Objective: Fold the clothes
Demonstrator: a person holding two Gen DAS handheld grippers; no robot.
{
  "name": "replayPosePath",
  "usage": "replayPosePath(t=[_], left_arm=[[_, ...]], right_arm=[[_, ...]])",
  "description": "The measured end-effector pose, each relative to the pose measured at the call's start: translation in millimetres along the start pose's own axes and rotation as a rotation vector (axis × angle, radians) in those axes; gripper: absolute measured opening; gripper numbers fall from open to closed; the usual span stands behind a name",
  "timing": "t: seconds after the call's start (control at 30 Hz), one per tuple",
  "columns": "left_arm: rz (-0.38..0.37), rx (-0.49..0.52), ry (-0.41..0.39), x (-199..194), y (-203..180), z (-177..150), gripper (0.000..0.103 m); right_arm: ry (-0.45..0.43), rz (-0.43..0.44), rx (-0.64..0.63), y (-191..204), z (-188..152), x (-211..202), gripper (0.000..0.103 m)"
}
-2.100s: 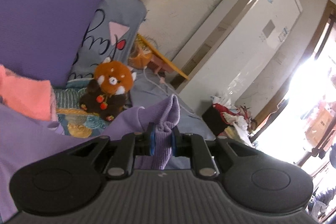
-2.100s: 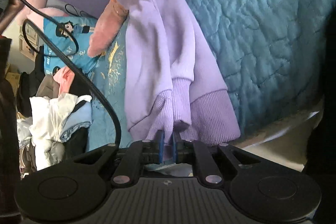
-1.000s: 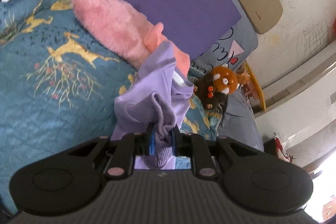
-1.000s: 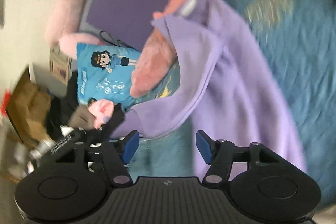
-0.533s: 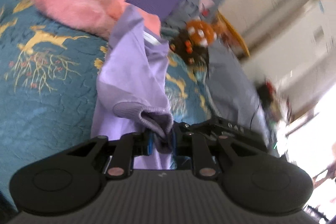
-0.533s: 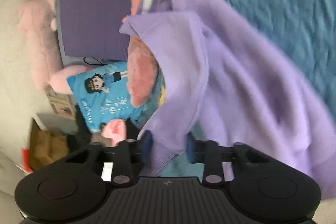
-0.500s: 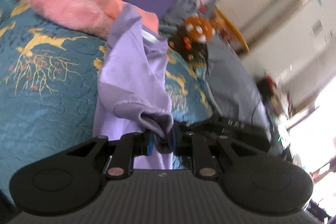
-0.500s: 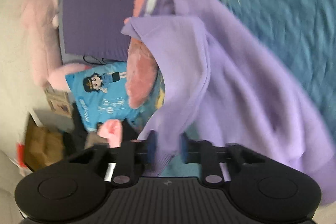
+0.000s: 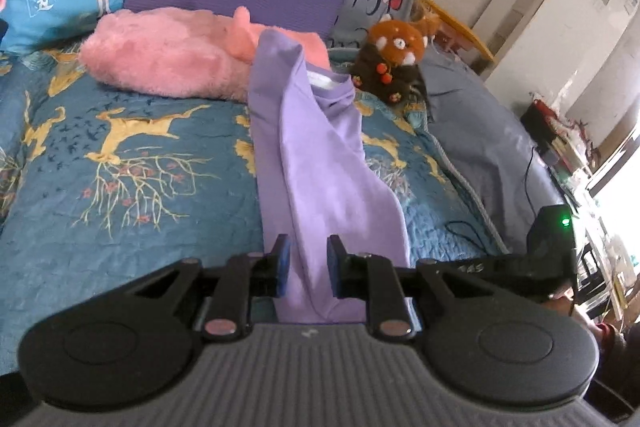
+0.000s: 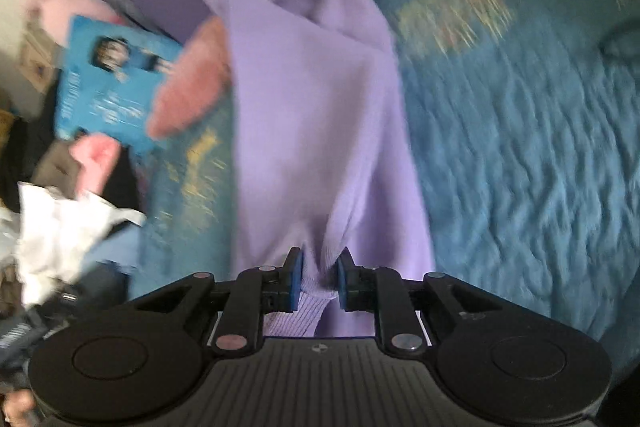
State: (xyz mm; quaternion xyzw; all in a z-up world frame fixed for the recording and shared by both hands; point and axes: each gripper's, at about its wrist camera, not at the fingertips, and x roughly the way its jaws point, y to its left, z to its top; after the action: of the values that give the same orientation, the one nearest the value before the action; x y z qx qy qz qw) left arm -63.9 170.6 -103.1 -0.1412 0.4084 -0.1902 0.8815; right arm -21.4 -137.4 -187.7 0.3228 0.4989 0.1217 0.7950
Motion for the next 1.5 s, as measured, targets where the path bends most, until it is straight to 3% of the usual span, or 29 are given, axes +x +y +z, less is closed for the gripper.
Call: replayPosePath(t=[0.13, 0.2, 0.27, 0.3, 0.33, 0.4, 0.57, 0.67, 0.77, 0.87, 0.93, 1.07, 1.17, 1.27, 1.33, 1.4, 1.5], left_arm=[[0.108, 0.123, 0.025, 15.9, -16.5, -5.6, 0.048], [0.156, 0.199, 0.027, 23.4, -27.4, -8.6, 0.069], [0.142, 0.270, 0.021, 29.1, -40.7, -10.9, 0.082], [0.113, 0.308, 0.015, 31.5, -48.3, -12.3, 0.088], [0.085, 0.346, 0.010, 33.9, -55.8, -13.8, 0.089], [0.034, 0.425, 0.004, 39.7, -70.8, -17.3, 0.095], [-0.071, 0.592, 0.098, 73.3, -102.2, -31.7, 0.098], [-0.126, 0.638, 0.232, 98.3, -107.3, -50.3, 0.098], [-0.103, 0.677, 0.368, 123.8, -103.4, -84.6, 0.102], [-0.013, 0.867, 0.319, 125.2, -113.1, -126.1, 0.103], [0.040, 0.935, 0.292, 125.9, -120.0, -141.1, 0.103], [0.010, 0.854, 0.273, 125.6, -113.9, -135.1, 0.103], [0.002, 0.823, 0.265, 126.8, -111.0, -134.2, 0.103], [0.010, 0.831, 0.251, 123.5, -110.4, -139.1, 0.103], [0.002, 0.821, 0.244, 121.2, -107.7, -138.7, 0.103], [-0.002, 0.815, 0.239, 120.9, -106.3, -137.9, 0.103], [-0.006, 0.808, 0.232, 120.8, -105.9, -137.0, 0.103]], right_arm=[[0.010, -0.019, -0.028, -8.2, -8.8, 0.9, 0.020], [0.014, -0.048, -0.124, -0.6, -14.0, -2.1, 0.025], [0.003, -0.067, -0.220, 9.4, -18.0, -7.4, 0.030], [0.000, -0.061, -0.249, 13.0, -17.6, -11.8, 0.043], [-0.011, -0.059, -0.277, 16.6, -16.8, -17.1, 0.050], [-0.088, -0.085, -0.328, 23.4, -12.9, -33.4, 0.052], [-0.257, -0.199, -0.546, 44.7, 15.1, -57.3, 0.061], [-0.303, -0.210, -0.677, 60.3, 44.9, -47.7, 0.061], [-0.337, -0.238, -0.820, 77.0, 75.4, -20.6, 0.062], [-0.323, -0.233, -0.866, 92.2, 110.7, 15.3, 0.062], [-0.307, -0.224, -0.848, 97.1, 137.8, 37.6, 0.061], [-0.279, -0.198, -0.795, 108.6, 182.6, 77.1, 0.053], [-0.265, -0.244, -0.806, 119.1, 199.3, 106.1, 0.054], [-0.169, -0.345, -0.925, 125.6, 198.6, 148.3, 0.053], [-0.127, -0.455, -1.037, 126.2, 189.1, 175.8, 0.058], [-0.132, -0.472, -1.042, 127.2, 185.4, 181.5, 0.060], [-0.176, -0.414, -0.961, 126.1, 190.4, 154.8, 0.056]])
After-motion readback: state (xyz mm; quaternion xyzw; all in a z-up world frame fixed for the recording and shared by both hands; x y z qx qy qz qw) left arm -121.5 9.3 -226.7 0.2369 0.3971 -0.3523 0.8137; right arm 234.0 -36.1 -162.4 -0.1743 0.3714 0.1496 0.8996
